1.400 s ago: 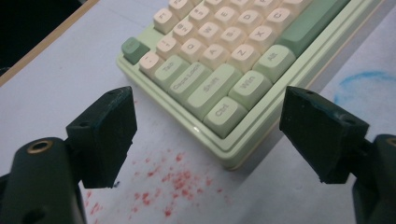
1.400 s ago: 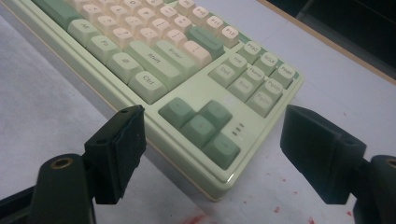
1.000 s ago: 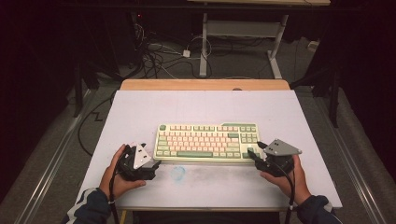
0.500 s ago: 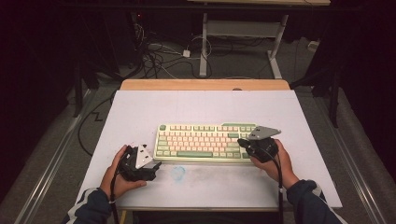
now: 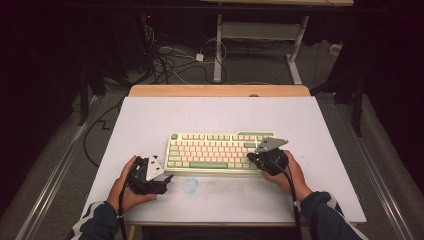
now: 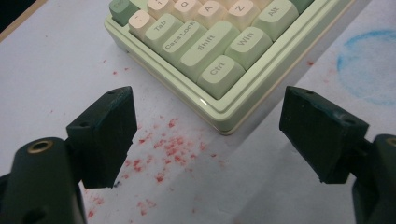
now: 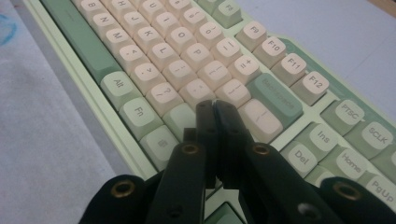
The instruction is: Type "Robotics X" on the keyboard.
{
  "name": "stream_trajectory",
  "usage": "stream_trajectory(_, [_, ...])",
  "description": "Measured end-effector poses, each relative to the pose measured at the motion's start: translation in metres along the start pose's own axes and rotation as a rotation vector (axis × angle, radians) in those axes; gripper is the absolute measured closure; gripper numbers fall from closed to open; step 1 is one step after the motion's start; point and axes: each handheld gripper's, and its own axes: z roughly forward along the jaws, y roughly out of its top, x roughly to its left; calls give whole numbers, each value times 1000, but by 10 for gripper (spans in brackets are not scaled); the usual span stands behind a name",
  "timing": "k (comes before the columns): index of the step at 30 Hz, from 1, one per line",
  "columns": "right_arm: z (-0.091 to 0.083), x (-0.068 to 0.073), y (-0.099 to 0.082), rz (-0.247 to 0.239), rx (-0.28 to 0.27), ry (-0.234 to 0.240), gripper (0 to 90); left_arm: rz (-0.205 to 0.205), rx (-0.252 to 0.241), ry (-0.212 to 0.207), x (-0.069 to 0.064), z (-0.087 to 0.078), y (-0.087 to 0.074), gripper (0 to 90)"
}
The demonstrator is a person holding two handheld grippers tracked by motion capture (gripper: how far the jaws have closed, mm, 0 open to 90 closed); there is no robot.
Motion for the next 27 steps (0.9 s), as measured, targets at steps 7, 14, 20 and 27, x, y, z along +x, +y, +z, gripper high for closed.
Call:
stream_trajectory(7, [3,1,-4,-9,11,1,900,-6,-4,2,1,-2,3,191])
stream_trajectory(14, [2,1,-6,-1,3,1,900,-60,-35,-14,4,-10,10,321])
stream_trajectory(20, [3,1,-7,0,-2,0,900,-76,-24,-19,6,-13,17,562])
stream_trajectory(27, [3,2,-7,-1,-2,-7,900,-108,-4,-16,13,-16,26,820])
